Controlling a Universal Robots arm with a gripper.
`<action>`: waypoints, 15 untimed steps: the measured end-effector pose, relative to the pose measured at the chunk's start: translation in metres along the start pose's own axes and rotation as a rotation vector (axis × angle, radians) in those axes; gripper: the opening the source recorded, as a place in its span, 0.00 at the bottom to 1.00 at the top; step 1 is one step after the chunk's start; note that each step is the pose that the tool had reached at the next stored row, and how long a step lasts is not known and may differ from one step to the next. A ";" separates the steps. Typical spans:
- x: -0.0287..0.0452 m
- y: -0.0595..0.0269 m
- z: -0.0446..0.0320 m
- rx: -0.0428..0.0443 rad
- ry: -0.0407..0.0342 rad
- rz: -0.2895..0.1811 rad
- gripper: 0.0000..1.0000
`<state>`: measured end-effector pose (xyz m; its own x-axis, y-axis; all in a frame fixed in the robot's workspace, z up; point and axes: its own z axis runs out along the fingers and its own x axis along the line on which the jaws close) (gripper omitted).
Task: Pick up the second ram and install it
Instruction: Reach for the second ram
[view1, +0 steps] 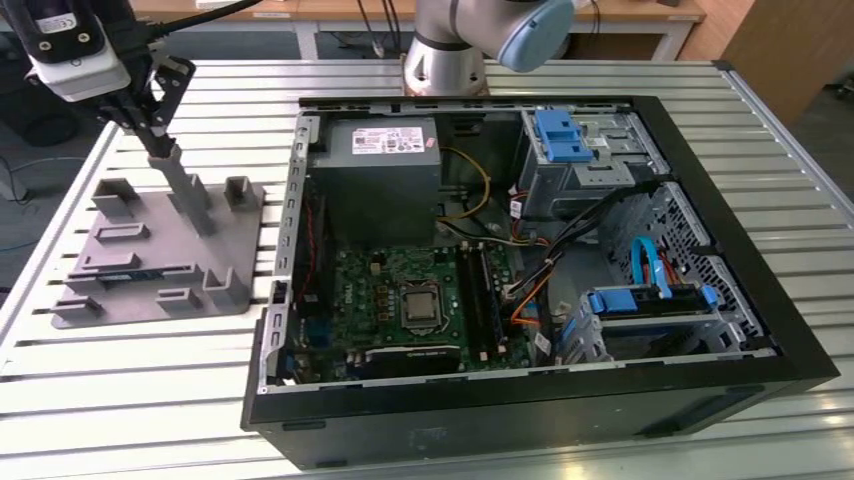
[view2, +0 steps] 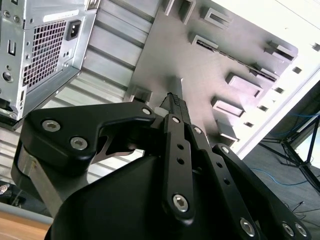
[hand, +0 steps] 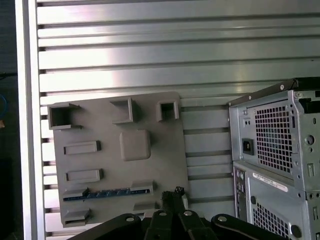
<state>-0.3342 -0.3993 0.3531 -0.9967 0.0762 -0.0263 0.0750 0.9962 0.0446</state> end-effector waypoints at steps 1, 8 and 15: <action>0.0009 -0.0001 0.0005 0.0001 0.0000 0.000 0.10; 0.0073 -0.0007 0.0043 0.0001 0.0001 0.000 0.10; 0.0122 -0.0013 0.0082 0.0000 0.0000 0.000 0.10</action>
<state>-0.3462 -0.3993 0.3445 -0.9967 0.0763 -0.0262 0.0751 0.9962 0.0446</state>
